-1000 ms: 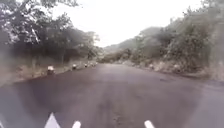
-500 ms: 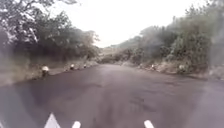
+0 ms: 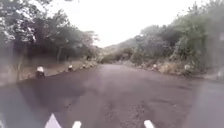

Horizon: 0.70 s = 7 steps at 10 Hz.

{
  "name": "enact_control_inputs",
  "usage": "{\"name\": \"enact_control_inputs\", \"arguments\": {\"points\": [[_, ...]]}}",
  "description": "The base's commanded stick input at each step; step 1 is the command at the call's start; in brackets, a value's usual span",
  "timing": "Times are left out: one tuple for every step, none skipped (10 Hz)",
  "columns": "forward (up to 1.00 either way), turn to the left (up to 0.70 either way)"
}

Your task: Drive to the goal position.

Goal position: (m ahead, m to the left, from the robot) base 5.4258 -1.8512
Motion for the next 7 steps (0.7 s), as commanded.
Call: {"name": "enact_control_inputs", "arguments": {"points": [[1.00, 0.00], [1.00, 0.00], [1.00, 0.00], [1.00, 0.00], [1.00, 0.00], [1.00, 0.00], [1.00, 0.00]]}}
